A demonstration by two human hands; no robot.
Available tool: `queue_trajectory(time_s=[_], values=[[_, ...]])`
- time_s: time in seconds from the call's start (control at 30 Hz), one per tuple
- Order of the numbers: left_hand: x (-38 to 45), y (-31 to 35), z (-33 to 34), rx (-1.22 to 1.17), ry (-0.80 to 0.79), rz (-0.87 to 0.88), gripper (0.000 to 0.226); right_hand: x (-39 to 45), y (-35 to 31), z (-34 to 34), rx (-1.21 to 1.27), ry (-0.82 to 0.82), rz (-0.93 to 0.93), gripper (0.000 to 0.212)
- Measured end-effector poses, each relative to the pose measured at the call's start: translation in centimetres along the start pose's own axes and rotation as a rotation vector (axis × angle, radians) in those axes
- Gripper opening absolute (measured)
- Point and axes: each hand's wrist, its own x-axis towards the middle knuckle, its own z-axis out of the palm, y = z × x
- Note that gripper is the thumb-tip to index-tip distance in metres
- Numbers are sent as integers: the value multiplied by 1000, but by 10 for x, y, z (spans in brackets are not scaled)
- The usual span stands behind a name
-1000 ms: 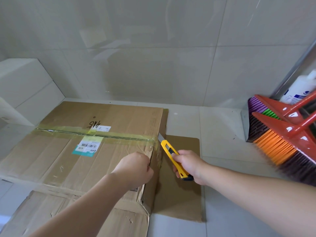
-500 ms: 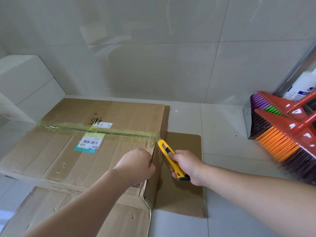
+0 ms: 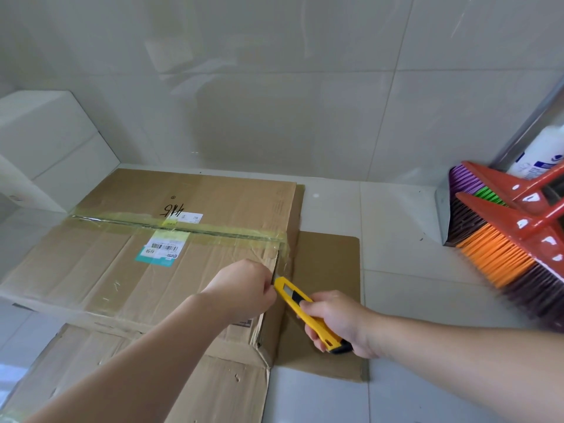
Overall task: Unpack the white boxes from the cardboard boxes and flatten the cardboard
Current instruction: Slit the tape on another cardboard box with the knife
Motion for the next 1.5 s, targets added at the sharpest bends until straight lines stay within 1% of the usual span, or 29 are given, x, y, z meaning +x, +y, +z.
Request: queue_trajectory(time_s=[0.1,0.2,0.27,0.33,0.4,0.5,0.67,0.77,0.87,1.0,1.1,1.17,1.23,1.33,1.43,1.5], values=[[-4,-10,-2,-46,11,4,33,-3,4,-1,-22,13,-6,22],[-7,-25,-6,-24,58,-55,34,3,-3,-9,13,177,-74,22],[-9,-36,-9,-15,97,-105,31,5,-8,-16,47,273,-111,23],[-10,-47,-11,-10,131,-150,26,5,-11,-22,56,324,-152,26],[-11,-61,-13,-21,161,-208,23,4,-15,-22,33,345,-200,34],[-18,-86,-16,-58,237,-335,20,5,-25,-11,-16,328,-255,43],[-46,-141,-23,3,347,-543,17,19,-49,30,-35,255,-309,42],[-67,-181,-24,-47,389,-644,13,32,-59,58,-24,214,-285,42],[-83,-217,-17,-117,393,-645,26,46,-64,85,-54,219,-283,40],[-90,-258,-10,-198,468,-718,45,60,-69,118,-140,179,-283,26],[-95,-292,-3,-202,520,-782,55,65,-68,139,-266,170,-303,19],[-98,-314,2,-190,522,-812,64,67,-64,147,-447,206,-337,18],[-100,-333,5,-207,529,-826,72,65,-60,151,-630,204,-346,33],[-98,-350,2,-238,561,-841,72,57,-58,157,-787,200,-280,57],[-94,-357,-1,-202,575,-852,74,46,-55,150,-968,294,-265,61],[-93,-359,-1,-250,551,-878,76,35,-55,138,-1100,382,-233,63]])
